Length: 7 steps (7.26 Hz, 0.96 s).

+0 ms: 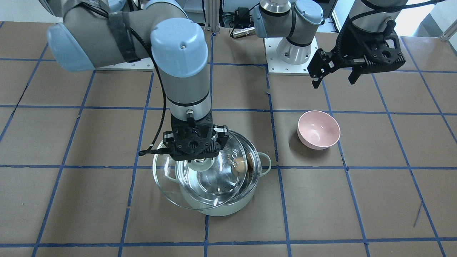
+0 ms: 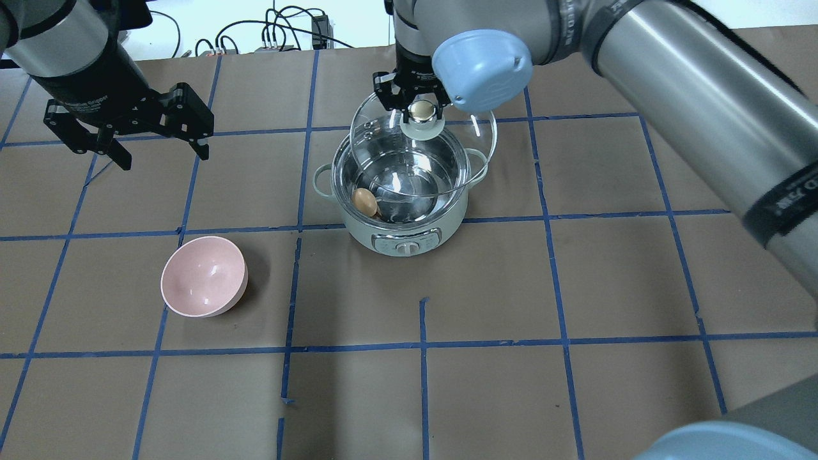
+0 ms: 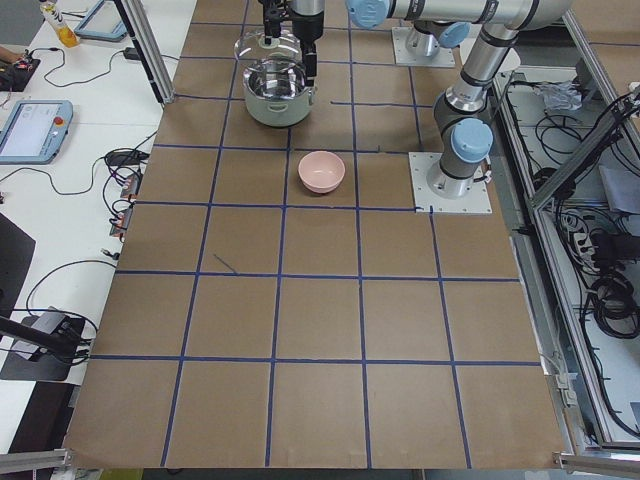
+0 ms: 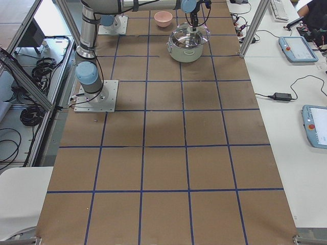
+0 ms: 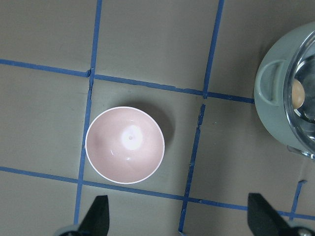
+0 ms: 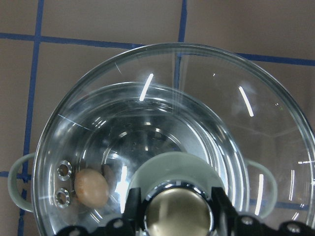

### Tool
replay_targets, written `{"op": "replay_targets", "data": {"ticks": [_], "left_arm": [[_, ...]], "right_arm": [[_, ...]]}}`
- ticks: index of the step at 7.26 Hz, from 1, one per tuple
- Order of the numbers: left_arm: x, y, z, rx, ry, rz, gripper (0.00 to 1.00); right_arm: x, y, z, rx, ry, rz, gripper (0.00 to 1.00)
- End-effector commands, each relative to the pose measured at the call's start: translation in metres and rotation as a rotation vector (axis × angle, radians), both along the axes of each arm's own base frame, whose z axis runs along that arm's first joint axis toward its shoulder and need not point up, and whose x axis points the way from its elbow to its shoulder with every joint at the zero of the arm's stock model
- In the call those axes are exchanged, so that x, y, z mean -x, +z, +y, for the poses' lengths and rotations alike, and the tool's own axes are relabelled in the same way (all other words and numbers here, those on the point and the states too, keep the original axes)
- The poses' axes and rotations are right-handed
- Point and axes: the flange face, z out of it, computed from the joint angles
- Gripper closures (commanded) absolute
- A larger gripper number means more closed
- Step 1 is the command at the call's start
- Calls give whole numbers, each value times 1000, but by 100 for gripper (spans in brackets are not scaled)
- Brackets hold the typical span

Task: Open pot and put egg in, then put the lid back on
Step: 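Carry the glass lid back and lower it onto the pot with the right gripper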

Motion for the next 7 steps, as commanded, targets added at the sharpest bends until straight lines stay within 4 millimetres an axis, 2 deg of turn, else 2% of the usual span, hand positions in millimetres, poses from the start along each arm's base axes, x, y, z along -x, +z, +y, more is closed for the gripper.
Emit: {"op": "replay_targets", "data": {"ticks": [1,2,3,4,7], "left_arm": [[22,-2,-5,-9,-44,11,0],[25,2,-2,-2,-31,14,0],[23,0,5,-17,50,19,0],[16,5,11,-62,56,9,0],[12,7,12,-59,6,-23,0]], "right_arm": [[-19,-22,0,7,11,22,78],[-27,-29,4,-4,26,22,78],[-27,-35,7,-16,38,29,78],[-27,-42,11,-26,38,33,78],[-33,-41,15,-15,45,24,78]]}}
